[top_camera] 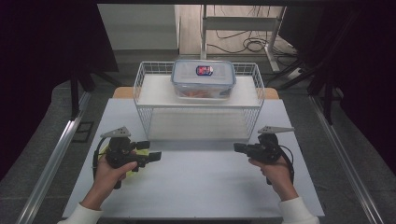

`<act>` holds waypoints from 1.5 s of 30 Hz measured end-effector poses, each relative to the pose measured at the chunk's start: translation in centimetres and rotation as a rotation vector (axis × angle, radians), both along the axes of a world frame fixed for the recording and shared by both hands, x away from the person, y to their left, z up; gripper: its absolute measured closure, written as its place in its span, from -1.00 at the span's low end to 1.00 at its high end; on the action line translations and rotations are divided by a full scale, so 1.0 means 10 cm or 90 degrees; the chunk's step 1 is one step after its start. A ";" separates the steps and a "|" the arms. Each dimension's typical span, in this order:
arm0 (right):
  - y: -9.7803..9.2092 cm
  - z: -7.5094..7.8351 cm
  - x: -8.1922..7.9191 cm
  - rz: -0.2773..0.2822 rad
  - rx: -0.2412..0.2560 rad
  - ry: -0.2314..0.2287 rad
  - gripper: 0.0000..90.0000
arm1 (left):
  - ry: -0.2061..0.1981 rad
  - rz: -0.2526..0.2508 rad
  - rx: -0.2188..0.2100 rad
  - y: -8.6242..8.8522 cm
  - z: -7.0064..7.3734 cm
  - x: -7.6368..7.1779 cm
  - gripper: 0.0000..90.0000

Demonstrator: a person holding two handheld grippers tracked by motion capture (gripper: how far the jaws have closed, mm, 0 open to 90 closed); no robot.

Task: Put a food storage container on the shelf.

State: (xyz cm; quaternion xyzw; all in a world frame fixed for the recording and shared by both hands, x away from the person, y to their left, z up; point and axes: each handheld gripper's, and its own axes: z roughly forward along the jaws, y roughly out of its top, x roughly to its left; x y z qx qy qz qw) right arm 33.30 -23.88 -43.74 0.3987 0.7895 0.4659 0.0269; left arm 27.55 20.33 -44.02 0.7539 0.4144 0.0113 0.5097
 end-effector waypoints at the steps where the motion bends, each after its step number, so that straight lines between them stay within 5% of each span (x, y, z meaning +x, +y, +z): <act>1: 0.00 -0.04 -0.02 0.002 -0.007 0.004 0.96 | 0.003 -0.002 0.002 0.00 -0.03 -0.01 -0.53; 10: 0.08 -0.32 -0.17 0.040 -0.065 0.020 0.83 | 0.021 -0.019 0.056 -0.06 -0.23 -0.11 -0.53; 14: 0.10 -0.40 -0.22 0.046 -0.078 0.018 0.43 | 0.025 -0.017 0.068 -0.04 -0.27 -0.14 -0.54; 27: 0.10 -0.41 -0.21 0.033 -0.067 0.020 0.14 | 0.028 -0.026 0.085 -0.01 -0.31 -0.20 -0.54; 36: 0.15 -0.41 -0.18 0.037 -0.077 0.024 0.04 | 0.018 0.018 0.105 0.21 -0.24 -0.28 -0.45; 45: 0.12 -0.40 -0.19 0.028 -0.075 0.021 0.04 | 0.019 0.037 0.093 0.38 -0.19 -0.28 -0.42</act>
